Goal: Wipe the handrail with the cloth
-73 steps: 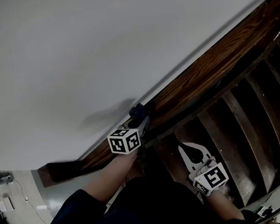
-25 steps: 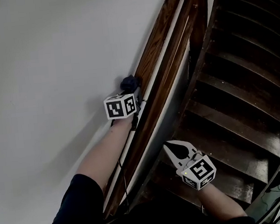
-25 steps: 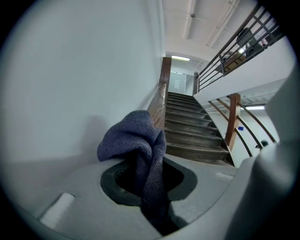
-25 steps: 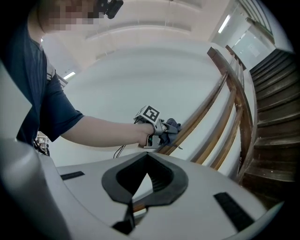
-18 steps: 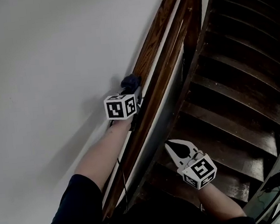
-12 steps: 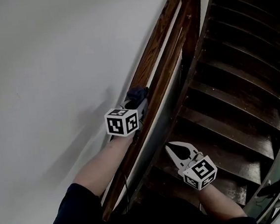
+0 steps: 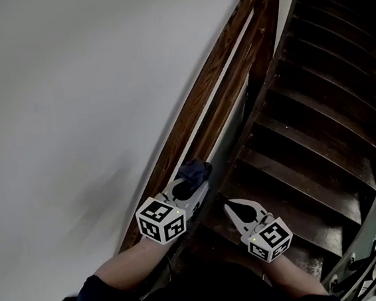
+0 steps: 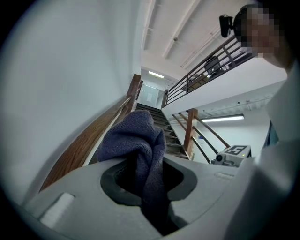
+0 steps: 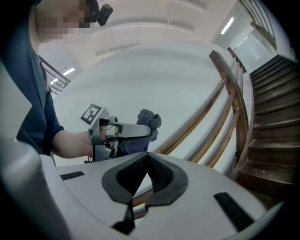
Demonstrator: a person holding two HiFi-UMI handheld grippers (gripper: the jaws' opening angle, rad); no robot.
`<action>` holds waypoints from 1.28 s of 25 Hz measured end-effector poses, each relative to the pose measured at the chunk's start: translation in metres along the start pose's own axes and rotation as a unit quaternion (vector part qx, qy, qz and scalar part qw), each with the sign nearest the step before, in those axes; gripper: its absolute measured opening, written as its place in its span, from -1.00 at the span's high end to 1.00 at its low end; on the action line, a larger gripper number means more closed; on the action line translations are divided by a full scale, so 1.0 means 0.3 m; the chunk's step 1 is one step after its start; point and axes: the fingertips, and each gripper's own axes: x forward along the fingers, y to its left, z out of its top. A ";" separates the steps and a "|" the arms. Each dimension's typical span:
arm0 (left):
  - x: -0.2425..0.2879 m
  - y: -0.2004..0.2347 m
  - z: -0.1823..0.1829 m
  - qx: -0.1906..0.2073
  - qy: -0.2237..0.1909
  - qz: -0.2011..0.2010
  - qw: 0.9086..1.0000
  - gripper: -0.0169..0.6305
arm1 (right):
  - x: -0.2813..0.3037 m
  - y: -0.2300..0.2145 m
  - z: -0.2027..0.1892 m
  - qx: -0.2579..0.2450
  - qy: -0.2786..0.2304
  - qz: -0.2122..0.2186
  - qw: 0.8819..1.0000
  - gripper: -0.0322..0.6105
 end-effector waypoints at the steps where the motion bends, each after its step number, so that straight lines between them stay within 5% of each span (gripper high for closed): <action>1: -0.023 -0.019 -0.010 -0.002 -0.005 0.000 1.000 0.70 | -0.007 0.008 -0.014 0.002 0.002 0.002 1.000 0.88; 11: -0.121 -0.238 -0.142 -0.029 -0.019 -0.027 0.999 0.70 | -0.126 0.032 -0.119 0.040 0.011 0.007 0.999 0.88; 32: -0.102 -0.324 -0.217 -0.044 -0.003 -0.047 0.998 0.70 | -0.235 0.021 -0.129 0.041 0.002 -0.011 0.999 0.88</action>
